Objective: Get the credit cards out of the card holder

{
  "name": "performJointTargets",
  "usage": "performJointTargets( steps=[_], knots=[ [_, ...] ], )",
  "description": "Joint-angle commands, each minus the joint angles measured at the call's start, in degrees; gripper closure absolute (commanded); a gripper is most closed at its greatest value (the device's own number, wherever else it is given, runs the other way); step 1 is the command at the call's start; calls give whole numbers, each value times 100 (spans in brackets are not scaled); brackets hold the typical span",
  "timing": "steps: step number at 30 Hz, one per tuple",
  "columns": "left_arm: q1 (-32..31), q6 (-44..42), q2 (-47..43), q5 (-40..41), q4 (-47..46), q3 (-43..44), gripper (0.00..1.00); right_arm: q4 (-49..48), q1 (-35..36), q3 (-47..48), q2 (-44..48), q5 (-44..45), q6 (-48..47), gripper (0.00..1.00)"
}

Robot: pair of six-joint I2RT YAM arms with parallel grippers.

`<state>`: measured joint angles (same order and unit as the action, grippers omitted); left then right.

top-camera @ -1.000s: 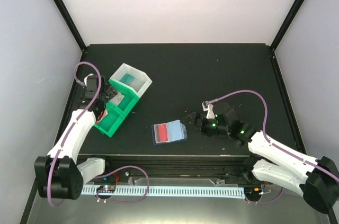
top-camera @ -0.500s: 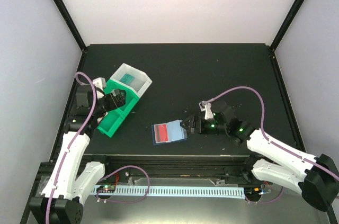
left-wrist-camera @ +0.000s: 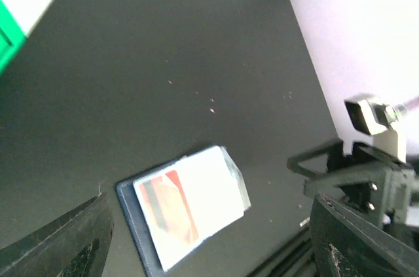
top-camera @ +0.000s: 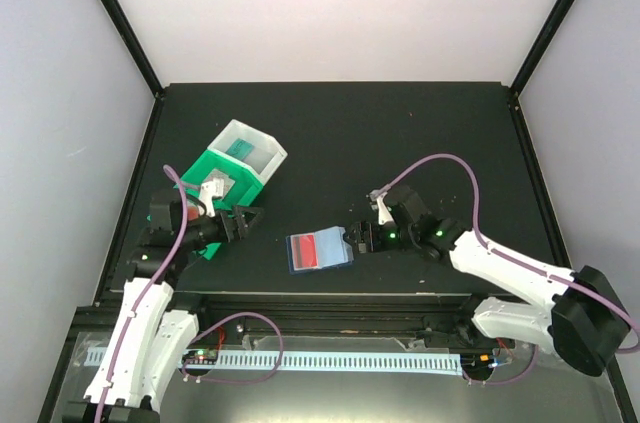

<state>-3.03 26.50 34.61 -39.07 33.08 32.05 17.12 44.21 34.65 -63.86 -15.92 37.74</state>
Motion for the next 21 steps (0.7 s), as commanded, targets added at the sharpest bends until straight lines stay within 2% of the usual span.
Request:
performJointTargets(
  steps=[1,4,8,14,21],
  knots=[
    [-119,242,-259,-602,-4,-185,17,-117,-34,215,-270,252,-311,29],
    [-236,312,-405,-612,32,-239,18,-333,-26,160,-520,56,-277,43],
    [-383,442,-515,-407,239,-208,26,-664,-26,112,-777,-372,-122,55],
    [-708,590,-428,-253,216,-261,25,-1241,51,118,-1121,-757,193,60],
    [-1439,1143,-219,343,-514,-631,30,-1606,289,315,-1551,-699,352,63]
  ],
)
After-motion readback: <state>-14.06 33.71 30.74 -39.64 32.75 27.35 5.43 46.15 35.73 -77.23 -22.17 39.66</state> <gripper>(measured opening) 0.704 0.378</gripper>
